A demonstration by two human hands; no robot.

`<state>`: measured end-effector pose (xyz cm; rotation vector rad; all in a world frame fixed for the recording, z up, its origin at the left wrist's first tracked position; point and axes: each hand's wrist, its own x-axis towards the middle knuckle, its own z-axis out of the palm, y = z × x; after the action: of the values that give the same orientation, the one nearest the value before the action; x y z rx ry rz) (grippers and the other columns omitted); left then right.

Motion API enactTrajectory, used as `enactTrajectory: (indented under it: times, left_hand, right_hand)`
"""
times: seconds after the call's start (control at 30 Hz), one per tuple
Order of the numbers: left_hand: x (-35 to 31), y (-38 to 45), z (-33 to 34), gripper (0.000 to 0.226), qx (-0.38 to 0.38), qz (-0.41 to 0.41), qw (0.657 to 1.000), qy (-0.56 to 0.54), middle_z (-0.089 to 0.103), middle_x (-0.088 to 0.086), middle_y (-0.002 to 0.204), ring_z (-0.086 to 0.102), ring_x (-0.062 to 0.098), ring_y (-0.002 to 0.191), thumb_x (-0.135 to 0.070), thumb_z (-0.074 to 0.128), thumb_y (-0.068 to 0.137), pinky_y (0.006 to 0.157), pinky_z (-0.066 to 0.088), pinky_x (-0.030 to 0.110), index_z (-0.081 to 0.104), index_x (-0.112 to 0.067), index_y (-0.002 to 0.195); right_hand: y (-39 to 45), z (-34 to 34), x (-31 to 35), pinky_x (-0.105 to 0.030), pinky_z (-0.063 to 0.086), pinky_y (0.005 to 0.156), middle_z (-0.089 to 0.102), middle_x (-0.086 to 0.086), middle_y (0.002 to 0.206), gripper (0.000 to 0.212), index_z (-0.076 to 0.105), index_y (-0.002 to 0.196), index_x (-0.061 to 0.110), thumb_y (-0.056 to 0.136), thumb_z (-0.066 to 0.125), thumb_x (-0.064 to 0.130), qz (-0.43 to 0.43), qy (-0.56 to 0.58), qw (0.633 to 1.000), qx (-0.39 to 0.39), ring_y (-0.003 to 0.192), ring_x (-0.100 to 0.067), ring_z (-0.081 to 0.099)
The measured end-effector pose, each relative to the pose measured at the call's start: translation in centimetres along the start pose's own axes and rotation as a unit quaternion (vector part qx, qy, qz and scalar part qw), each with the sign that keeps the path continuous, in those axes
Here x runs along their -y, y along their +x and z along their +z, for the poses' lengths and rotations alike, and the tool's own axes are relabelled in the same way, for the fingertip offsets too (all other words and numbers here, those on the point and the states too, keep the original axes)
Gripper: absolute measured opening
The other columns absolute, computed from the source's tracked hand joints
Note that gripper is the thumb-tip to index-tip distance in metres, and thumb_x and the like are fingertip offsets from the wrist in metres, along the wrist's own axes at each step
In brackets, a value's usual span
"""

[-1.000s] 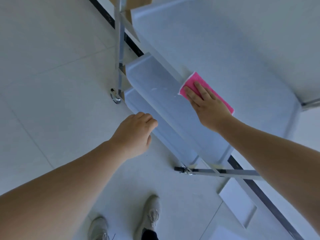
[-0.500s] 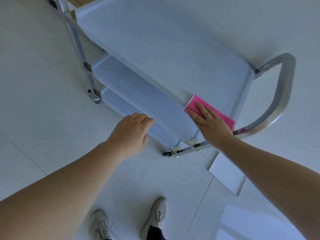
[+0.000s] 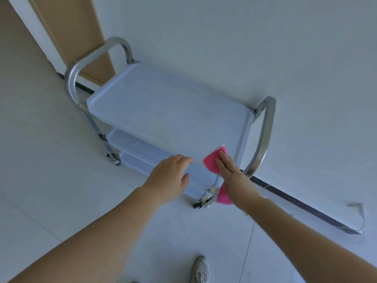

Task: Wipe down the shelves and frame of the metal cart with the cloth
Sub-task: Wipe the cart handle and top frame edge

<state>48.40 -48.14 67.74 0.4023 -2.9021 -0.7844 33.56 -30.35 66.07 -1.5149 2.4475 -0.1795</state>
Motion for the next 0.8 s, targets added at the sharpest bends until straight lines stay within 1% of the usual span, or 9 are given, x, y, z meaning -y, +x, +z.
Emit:
enactTrajectory:
  times: [0.1,0.17,0.27,0.4,0.47,0.57,0.63,0.73,0.8]
  left_hand:
    - [-4.1,1.8,-2.1,0.047,0.008,-0.052,0.995,-0.080,0.047,0.004,0.139,0.045,0.020,0.125,-0.028,0.046,0.094,0.101,0.036,0.031,0.035,-0.014,0.138]
    - [-6.3,3.1,-3.3,0.042,0.019,-0.075,0.986,-0.149,0.054,-0.001,0.130,0.051,0.015,0.118,-0.033,0.045,0.095,0.095,0.041,0.024,0.038,-0.022,0.135]
    - [-8.7,4.9,-4.4,0.018,0.024,-0.075,0.971,-0.226,0.063,-0.019,0.095,0.060,-0.002,0.089,-0.032,0.047,0.093,0.070,0.042,0.005,0.053,-0.043,0.105]
    - [-11.2,7.7,-4.7,0.021,0.011,-0.054,0.971,-0.231,0.060,-0.018,0.075,0.056,-0.005,0.068,-0.029,0.053,0.089,0.059,0.040,0.006,0.052,-0.047,0.079]
    - [-12.5,9.7,-3.9,0.015,0.042,-0.023,0.972,-0.232,0.060,-0.017,0.077,0.055,-0.006,0.069,-0.029,0.053,0.088,0.059,0.040,0.007,0.052,-0.043,0.083]
    - [-13.9,13.1,-2.7,0.013,0.085,0.041,0.969,-0.226,0.059,-0.017,0.087,0.055,-0.005,0.077,-0.028,0.053,0.089,0.066,0.040,0.007,0.055,-0.034,0.100]
    - [-13.7,14.6,-2.4,0.026,0.094,0.078,0.972,-0.202,0.058,-0.010,0.101,0.056,0.003,0.088,-0.025,0.054,0.090,0.078,0.043,0.012,0.051,-0.027,0.116]
    - [-11.0,15.8,-2.7,0.035,0.100,0.098,0.983,-0.121,0.052,0.001,0.120,0.055,0.016,0.102,-0.024,0.051,0.092,0.090,0.045,0.030,0.047,-0.017,0.127]
    - [-9.0,15.6,-3.2,0.031,0.142,0.125,0.980,-0.062,0.049,-0.001,0.125,0.053,0.017,0.107,-0.023,0.047,0.093,0.091,0.043,0.031,0.050,-0.018,0.124]
  right_hand:
    - [-2.1,-3.1,1.3,-0.027,0.033,0.105,-0.013,0.008,0.152,0.079,0.008,0.147,0.012,0.084,0.053,-0.006,-0.037,0.037,0.997,-0.057,0.141,-0.014,0.002]
    - [-3.2,-5.0,2.0,-0.028,0.038,0.100,-0.004,0.001,0.155,0.081,0.011,0.146,0.009,0.081,0.057,-0.007,-0.064,0.053,0.992,-0.091,0.142,-0.018,0.008]
    - [-4.2,-7.6,2.2,-0.027,0.035,0.102,0.008,-0.007,0.156,0.075,0.019,0.146,0.004,0.085,0.062,0.001,-0.092,0.058,0.986,-0.123,0.142,-0.024,0.017]
    - [-5.2,-8.6,0.6,-0.031,0.023,0.114,0.006,-0.008,0.155,0.067,0.016,0.146,0.006,0.092,0.055,0.006,-0.072,0.044,0.983,-0.164,0.144,-0.023,0.012]
    - [-5.7,-8.4,-0.9,-0.026,0.015,0.116,0.000,-0.004,0.155,0.067,0.012,0.146,0.012,0.092,0.051,0.002,-0.033,0.065,0.981,-0.181,0.144,-0.018,0.007]
    - [-6.3,-7.8,-3.3,-0.015,0.029,0.105,0.010,-0.014,0.157,0.082,0.020,0.145,0.000,0.076,0.062,-0.014,0.036,0.083,0.976,-0.199,0.141,-0.026,0.023]
    - [-5.8,-6.4,-4.6,-0.014,0.033,0.102,0.008,-0.011,0.157,0.085,0.017,0.146,0.000,0.073,0.057,-0.018,0.071,0.094,0.972,-0.205,0.142,-0.024,0.020]
    - [-2.7,-4.0,-6.7,-0.020,0.046,0.091,-0.021,0.004,0.154,0.091,-0.007,0.146,0.013,0.078,0.047,-0.014,0.134,0.100,0.971,-0.171,0.145,-0.020,0.005]
    - [-1.1,-3.0,-8.1,-0.021,0.045,0.093,-0.038,0.011,0.146,0.099,-0.022,0.140,0.020,0.081,0.054,-0.004,0.170,0.072,0.974,-0.132,0.143,-0.015,-0.013]
